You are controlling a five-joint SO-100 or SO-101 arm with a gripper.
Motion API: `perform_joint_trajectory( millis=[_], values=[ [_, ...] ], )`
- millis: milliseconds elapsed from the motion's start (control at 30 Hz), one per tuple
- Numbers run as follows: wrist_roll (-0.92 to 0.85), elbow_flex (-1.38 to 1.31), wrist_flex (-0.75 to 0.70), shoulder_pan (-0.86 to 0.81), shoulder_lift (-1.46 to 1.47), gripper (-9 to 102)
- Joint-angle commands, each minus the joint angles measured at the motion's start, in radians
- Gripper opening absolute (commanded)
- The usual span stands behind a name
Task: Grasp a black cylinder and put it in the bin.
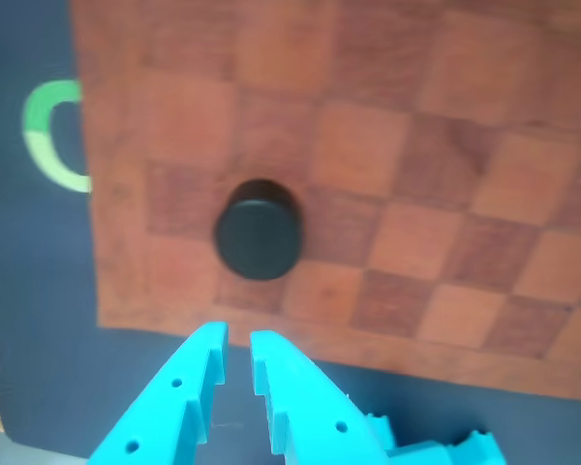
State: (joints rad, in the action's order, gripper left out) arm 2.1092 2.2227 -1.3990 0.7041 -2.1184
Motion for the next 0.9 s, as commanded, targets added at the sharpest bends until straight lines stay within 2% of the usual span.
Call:
perform_joint_trajectory(
  millis=[0,267,600,867],
  values=[
    [0.034,-0.041,0.055,0.040,0.023,4],
    [0.063,-0.026,0.227,0.107,0.126,17],
    [0.044,-0.032,0.241,0.107,0.245,31],
    [0.043,0.008,0.241,0.101,0.259,32]
  ],
)
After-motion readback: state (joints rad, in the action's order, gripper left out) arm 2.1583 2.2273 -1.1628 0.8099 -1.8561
